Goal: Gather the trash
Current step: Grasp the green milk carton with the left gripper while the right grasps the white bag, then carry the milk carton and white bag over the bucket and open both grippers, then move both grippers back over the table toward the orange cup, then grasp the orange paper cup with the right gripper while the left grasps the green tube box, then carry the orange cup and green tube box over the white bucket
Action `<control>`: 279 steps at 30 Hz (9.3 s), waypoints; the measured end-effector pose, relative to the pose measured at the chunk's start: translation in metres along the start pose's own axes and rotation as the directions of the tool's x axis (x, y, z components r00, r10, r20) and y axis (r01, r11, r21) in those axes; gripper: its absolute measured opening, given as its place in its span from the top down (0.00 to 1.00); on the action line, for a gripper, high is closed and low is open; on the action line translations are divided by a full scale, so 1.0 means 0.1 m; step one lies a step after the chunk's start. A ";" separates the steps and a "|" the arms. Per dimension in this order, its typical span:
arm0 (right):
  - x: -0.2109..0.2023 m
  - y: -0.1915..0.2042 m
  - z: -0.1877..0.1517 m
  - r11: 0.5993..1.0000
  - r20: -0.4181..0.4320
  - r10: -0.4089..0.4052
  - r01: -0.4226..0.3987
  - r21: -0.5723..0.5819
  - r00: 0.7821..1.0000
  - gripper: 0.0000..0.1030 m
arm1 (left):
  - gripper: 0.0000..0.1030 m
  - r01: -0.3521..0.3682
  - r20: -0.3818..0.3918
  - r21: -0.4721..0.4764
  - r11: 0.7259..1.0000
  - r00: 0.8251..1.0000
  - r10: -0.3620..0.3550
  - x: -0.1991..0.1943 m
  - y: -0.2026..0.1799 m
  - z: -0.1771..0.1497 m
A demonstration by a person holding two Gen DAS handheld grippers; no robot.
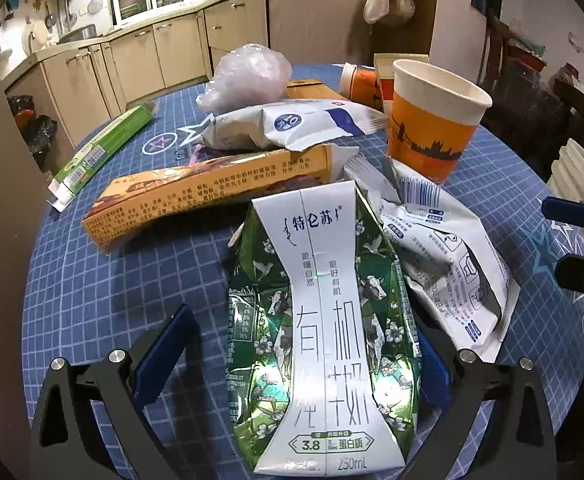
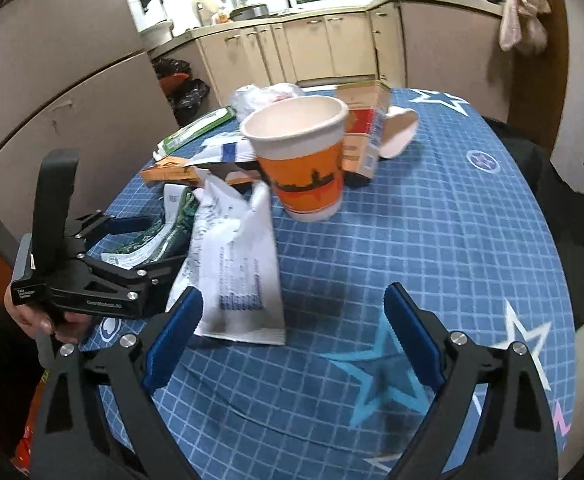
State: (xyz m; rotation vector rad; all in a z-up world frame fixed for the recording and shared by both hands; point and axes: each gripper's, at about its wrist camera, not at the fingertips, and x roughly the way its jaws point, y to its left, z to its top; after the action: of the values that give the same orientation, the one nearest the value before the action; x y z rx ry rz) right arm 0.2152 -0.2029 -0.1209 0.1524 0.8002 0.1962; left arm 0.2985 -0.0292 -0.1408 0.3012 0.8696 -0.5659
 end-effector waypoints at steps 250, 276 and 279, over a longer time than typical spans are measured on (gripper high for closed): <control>0.57 -0.14 0.81 0.998 -0.064 0.014 -0.010 0.057 0.998 0.93 | 0.59 -0.046 0.066 0.051 0.998 0.997 0.043 0.78 1.96 1.20; -0.44 -0.09 0.40 0.996 0.120 -0.042 0.033 0.078 0.992 0.95 | 0.62 -0.273 0.239 -0.227 0.935 0.915 0.325 -1.12 0.58 0.60; -0.52 -0.03 0.33 0.997 0.137 -0.059 0.051 0.060 0.989 0.95 | 0.62 -0.295 0.253 -0.234 0.926 0.901 0.351 -1.20 0.25 0.49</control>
State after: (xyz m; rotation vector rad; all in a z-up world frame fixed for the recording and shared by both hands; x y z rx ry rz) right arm 0.2047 -0.2201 -0.0627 0.1948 0.6706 0.1095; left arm 0.2824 0.0097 -0.0158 0.1764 0.5647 -0.2033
